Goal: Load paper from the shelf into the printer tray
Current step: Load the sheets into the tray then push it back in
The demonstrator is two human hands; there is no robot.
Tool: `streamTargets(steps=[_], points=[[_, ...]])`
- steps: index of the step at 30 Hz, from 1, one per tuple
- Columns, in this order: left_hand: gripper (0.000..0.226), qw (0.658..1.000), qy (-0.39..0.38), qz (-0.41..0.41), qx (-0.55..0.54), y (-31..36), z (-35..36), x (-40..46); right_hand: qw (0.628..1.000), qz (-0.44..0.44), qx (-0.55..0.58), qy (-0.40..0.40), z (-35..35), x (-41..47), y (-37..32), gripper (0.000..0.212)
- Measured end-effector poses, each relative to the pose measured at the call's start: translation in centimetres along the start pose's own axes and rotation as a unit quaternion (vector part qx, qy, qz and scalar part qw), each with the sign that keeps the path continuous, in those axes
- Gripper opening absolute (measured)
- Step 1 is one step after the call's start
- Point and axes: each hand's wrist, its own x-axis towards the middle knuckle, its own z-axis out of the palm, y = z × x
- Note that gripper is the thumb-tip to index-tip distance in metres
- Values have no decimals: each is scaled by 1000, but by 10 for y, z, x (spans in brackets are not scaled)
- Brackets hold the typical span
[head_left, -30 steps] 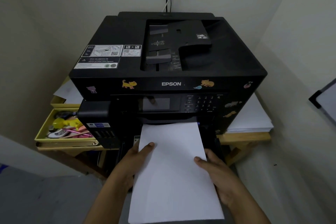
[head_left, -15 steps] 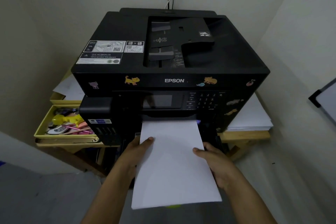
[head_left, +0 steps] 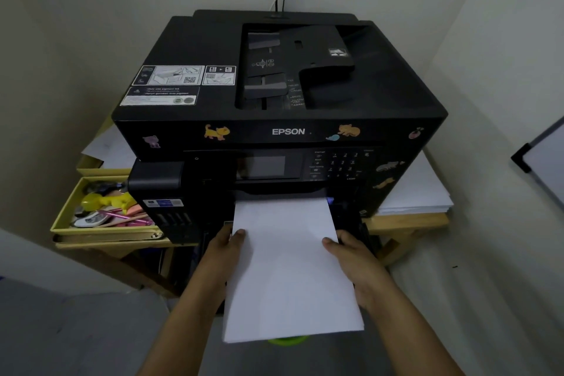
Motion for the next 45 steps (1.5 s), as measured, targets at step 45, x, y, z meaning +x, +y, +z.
streamTargets(steps=[45], points=[[40, 996, 71, 43, 40, 15, 4, -38, 963, -188, -154, 117, -5, 13, 3, 29]])
